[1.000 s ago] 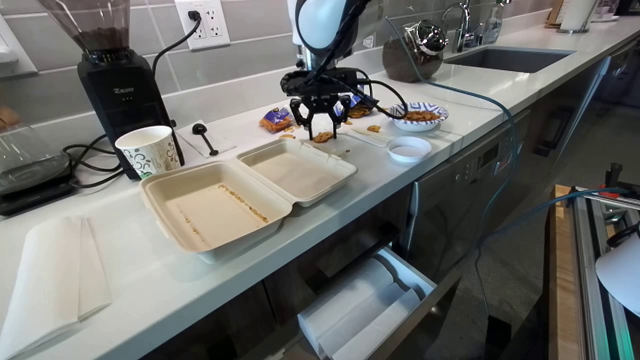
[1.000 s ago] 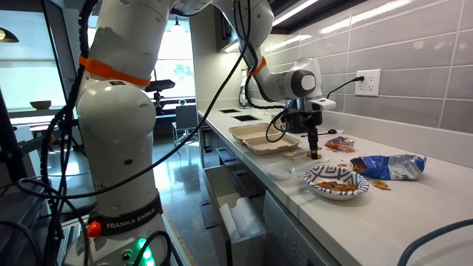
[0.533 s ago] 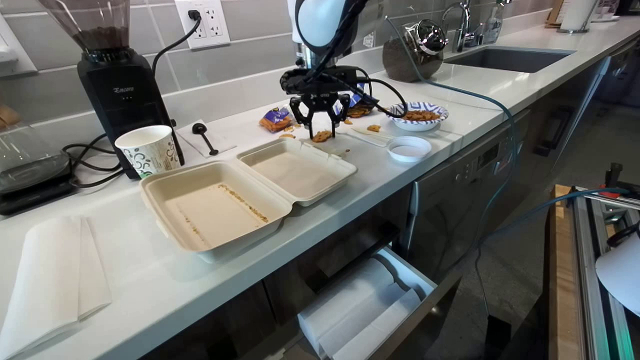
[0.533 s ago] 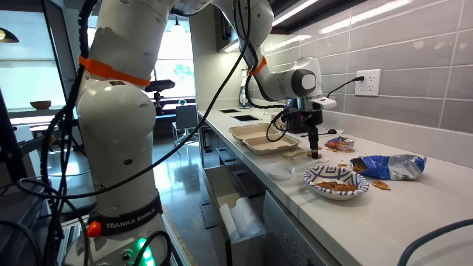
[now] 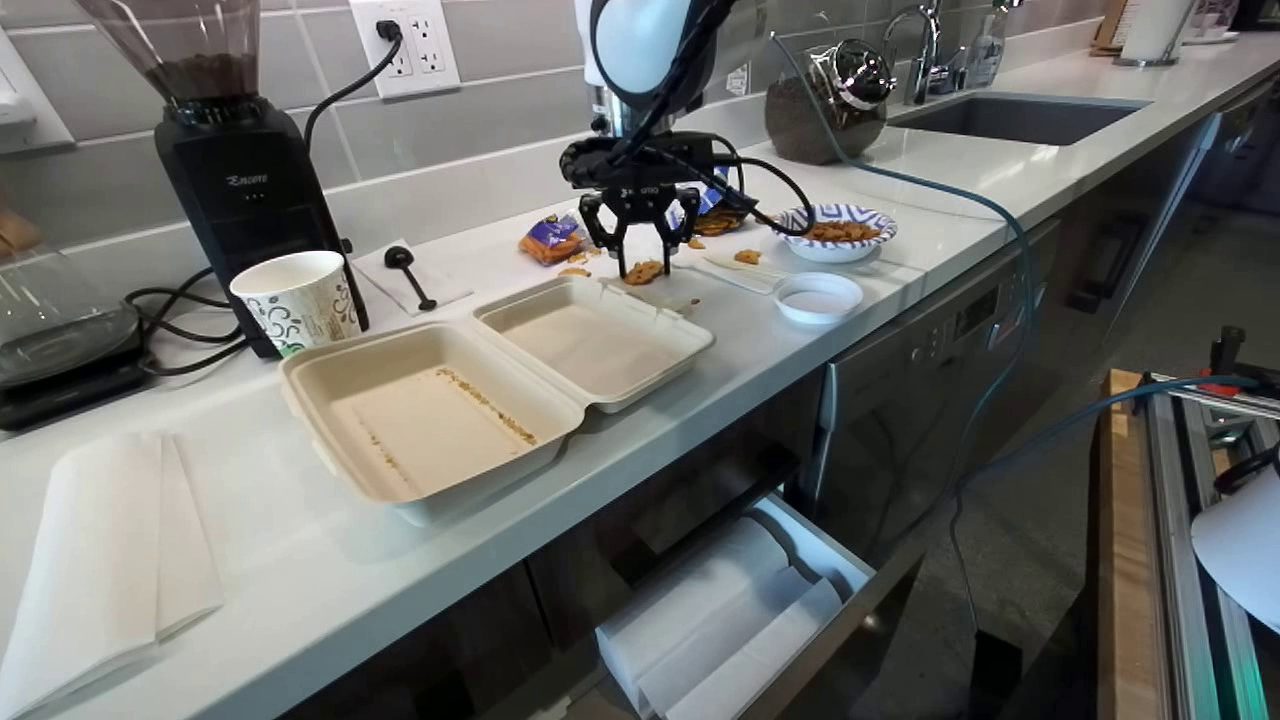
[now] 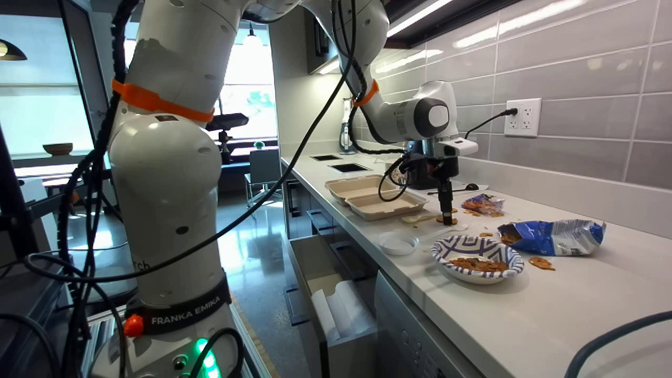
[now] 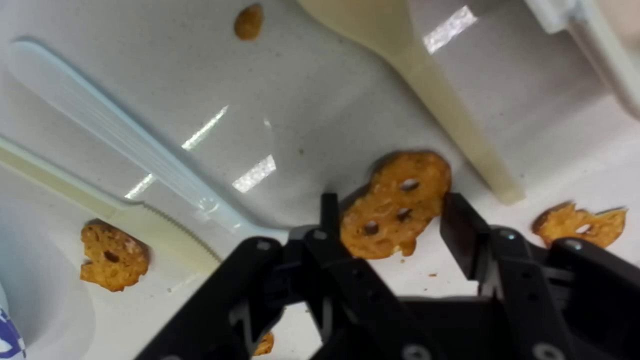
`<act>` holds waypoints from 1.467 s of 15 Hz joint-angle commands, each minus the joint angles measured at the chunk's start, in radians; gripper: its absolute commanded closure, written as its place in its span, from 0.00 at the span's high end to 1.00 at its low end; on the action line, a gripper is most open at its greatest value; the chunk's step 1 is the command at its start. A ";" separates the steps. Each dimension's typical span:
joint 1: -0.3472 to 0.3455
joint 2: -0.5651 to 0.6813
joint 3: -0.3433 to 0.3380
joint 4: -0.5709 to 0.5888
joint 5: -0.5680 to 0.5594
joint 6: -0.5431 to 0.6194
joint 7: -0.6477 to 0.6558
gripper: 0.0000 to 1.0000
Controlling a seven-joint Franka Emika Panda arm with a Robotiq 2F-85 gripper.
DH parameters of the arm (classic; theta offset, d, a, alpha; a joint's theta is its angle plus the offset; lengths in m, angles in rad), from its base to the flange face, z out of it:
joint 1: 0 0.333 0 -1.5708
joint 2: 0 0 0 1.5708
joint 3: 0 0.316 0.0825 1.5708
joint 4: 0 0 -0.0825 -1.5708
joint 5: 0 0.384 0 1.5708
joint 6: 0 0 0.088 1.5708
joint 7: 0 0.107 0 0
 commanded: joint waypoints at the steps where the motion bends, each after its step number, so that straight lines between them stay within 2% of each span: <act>1: 0.003 -0.003 0.002 -0.002 0.018 -0.024 0.011 0.54; 5: 0.002 -0.009 0.003 -0.007 0.019 -0.020 0.009 0.52; 6: 0.002 -0.013 0.003 -0.009 0.018 -0.018 0.009 0.47; 8: 0.003 -0.018 0.003 -0.013 0.016 -0.015 0.011 0.44; 13: 0.002 -0.018 0.003 -0.014 0.017 -0.014 0.011 0.50; 14: 0.002 -0.018 0.003 -0.014 0.017 -0.014 0.011 0.55; 15: 0.003 -0.019 0.003 -0.015 0.017 -0.014 0.011 0.70; 19: 0.001 -0.021 0.005 -0.015 0.023 -0.005 0.012 0.98; 22: 0.000 -0.011 0.007 -0.006 0.033 -0.009 0.012 1.00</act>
